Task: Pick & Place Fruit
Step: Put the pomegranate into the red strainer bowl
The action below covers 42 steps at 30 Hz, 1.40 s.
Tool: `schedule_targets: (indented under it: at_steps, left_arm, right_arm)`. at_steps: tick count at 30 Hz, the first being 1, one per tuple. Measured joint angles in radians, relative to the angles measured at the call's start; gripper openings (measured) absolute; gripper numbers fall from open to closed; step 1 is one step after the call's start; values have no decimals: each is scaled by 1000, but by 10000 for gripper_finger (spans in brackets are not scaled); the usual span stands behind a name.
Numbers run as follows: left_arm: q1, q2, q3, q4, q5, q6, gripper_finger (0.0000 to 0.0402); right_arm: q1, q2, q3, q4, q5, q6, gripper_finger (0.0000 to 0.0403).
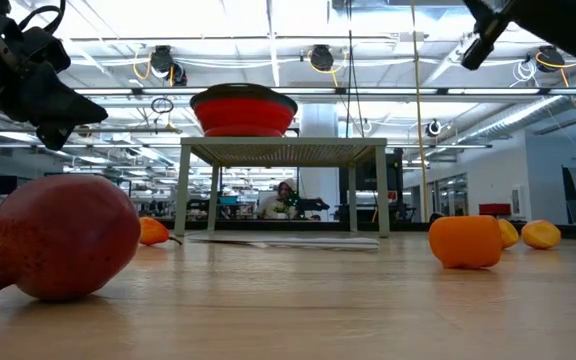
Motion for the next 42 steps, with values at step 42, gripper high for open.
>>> schedule_targets:
  at_steps: [42]
  left_arm:
    - [0, 0, 0, 0, 0, -22, 26]
  right_arm:
    - [0, 1, 0, -7, -34, -290, 184]
